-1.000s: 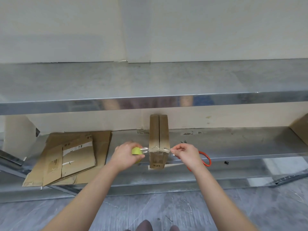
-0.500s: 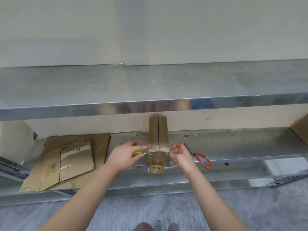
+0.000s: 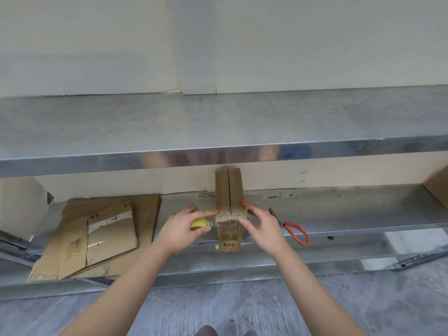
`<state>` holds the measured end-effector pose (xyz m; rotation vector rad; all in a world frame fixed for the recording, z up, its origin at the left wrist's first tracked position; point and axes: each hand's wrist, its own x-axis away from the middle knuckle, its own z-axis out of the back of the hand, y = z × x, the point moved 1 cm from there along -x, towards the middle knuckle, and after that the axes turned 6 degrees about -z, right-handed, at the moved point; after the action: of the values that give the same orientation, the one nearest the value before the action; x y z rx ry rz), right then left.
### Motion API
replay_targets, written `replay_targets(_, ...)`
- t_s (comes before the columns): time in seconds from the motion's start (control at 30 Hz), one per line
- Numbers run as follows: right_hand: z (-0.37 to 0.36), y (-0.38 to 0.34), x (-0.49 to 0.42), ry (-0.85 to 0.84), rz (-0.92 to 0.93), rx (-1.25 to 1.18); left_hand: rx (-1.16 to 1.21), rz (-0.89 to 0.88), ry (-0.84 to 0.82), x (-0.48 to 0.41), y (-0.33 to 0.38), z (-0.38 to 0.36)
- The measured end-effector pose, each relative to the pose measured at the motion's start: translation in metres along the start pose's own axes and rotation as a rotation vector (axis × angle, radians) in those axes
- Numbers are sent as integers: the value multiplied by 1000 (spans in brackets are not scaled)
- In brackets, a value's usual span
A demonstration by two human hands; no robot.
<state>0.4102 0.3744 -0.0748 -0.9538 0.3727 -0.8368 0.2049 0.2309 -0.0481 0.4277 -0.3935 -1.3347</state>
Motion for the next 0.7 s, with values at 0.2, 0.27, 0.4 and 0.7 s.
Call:
replay_targets(0.2,-4,8,1,-7,1,52,461,123,41,2,-16,7)
replay_targets(0.27,-5,6,0,-8,-10,48,513,149,-9,3,-22,10)
replay_targets(0.4,-11,2,-2,-2,-15,48,369,178,8,-1,-25,11)
replay_targets(0.7,-18,-3,-4,-7,-44,58,-38,71,77,-6,-21,10)
